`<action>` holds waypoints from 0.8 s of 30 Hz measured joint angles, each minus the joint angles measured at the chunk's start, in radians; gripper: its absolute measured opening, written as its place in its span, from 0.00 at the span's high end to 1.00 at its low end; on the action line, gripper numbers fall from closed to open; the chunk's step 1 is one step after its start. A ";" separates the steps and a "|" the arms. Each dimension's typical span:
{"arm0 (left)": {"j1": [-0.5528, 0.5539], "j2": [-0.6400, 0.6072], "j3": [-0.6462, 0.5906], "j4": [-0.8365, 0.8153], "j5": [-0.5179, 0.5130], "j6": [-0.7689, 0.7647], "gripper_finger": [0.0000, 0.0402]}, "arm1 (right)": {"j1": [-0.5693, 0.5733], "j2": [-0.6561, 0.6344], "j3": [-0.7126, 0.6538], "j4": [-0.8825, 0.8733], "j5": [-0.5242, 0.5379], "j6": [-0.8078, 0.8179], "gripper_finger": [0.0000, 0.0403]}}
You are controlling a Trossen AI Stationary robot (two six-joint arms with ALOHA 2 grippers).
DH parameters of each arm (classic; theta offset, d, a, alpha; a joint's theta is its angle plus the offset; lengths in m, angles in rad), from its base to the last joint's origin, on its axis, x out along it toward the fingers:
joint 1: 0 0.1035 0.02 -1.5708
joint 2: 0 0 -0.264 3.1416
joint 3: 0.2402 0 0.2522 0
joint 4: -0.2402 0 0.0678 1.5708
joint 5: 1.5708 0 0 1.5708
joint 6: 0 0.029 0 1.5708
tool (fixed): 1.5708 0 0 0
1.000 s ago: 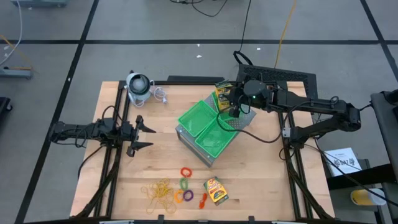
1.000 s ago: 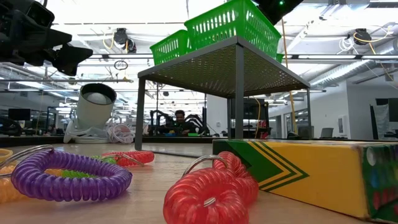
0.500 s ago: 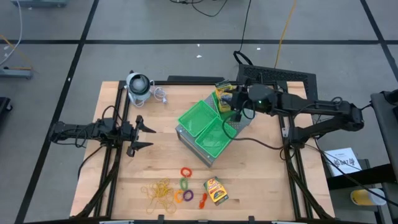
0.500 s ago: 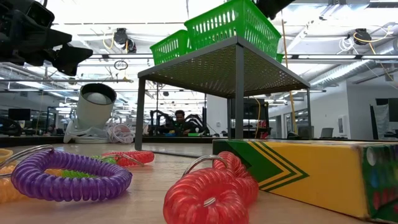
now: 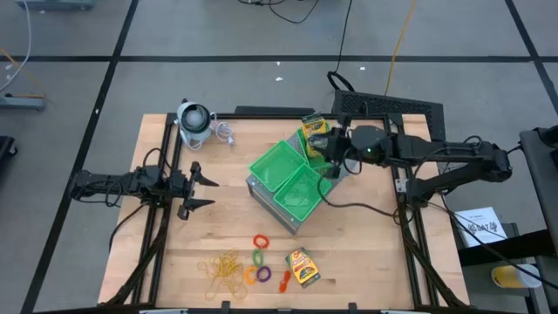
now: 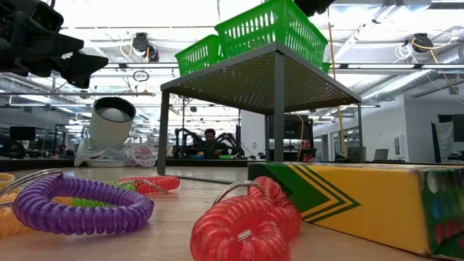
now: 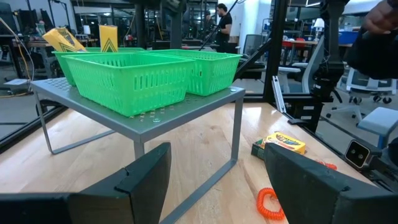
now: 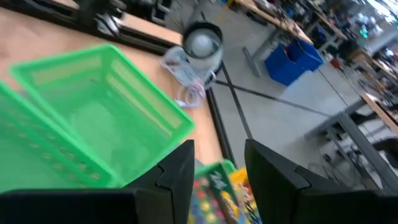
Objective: Pick & Place Office Desk Supplies
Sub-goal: Put the yellow crayon box into the top right green bin on the shelf
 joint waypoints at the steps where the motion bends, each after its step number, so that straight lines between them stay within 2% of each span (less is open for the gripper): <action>1: 0.000 0.000 0.000 0.000 0.000 0.000 0.34 | 0.017 -0.005 0.000 -0.006 0.000 0.004 0.67; 19: 0.000 0.000 0.000 0.000 0.000 0.000 0.34 | 0.454 -0.060 0.000 -0.093 -0.012 0.204 0.67; 24: 0.000 0.000 0.000 0.000 0.000 0.000 0.34 | 0.552 -0.060 -0.044 -0.070 -0.077 0.324 0.67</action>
